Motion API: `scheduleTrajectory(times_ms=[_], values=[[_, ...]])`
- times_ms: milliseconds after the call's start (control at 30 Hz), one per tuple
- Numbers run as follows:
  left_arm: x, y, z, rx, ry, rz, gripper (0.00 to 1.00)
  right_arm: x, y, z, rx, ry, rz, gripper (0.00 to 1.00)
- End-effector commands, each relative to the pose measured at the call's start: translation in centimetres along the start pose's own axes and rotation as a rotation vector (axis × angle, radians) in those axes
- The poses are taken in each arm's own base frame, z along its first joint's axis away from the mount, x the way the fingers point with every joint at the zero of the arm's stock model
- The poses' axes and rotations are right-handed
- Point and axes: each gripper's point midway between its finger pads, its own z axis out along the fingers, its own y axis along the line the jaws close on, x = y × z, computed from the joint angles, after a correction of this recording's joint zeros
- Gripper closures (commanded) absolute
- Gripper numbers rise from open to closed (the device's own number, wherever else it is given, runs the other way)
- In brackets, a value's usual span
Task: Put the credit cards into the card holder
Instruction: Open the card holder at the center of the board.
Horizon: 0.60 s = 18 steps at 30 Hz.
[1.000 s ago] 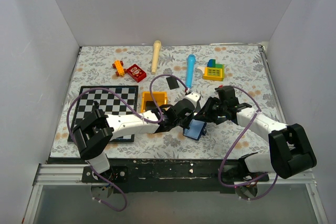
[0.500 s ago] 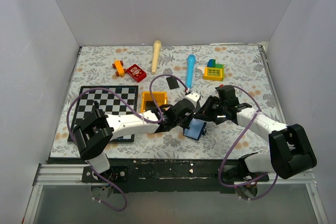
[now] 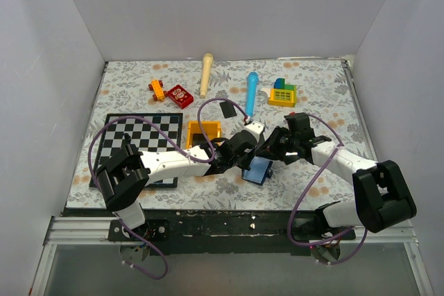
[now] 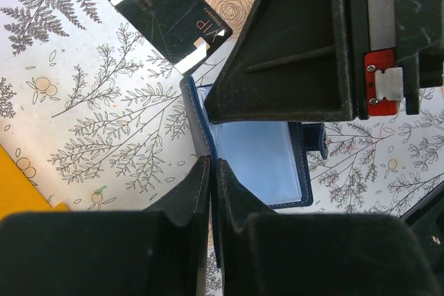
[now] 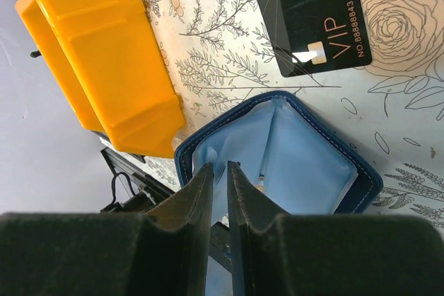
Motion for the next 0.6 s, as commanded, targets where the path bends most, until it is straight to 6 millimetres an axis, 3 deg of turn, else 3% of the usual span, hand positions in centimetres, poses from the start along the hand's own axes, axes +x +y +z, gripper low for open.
scheduleTrajectory(times_ms=[0,300,400,567], values=[[-0.52,-0.8,-0.09,0.033,-0.025,-0.007,1.0,-0.81,0.95,0.47,-0.036,-0.027,-0.009,0.79],[-0.36,-0.68,-0.05,0.025,-0.022,-0.008,1.0,-0.91,0.93,0.74,-0.044,-0.03,-0.005,0.99],[-0.4,-0.71,-0.02,0.024,-0.019,-0.008,0.99,-0.82,0.82,0.83,-0.042,-0.027,-0.002,0.99],[-0.43,-0.72,0.05,0.021,-0.017,-0.009,0.89,-0.65,0.17,0.98,-0.021,-0.02,-0.001,0.99]])
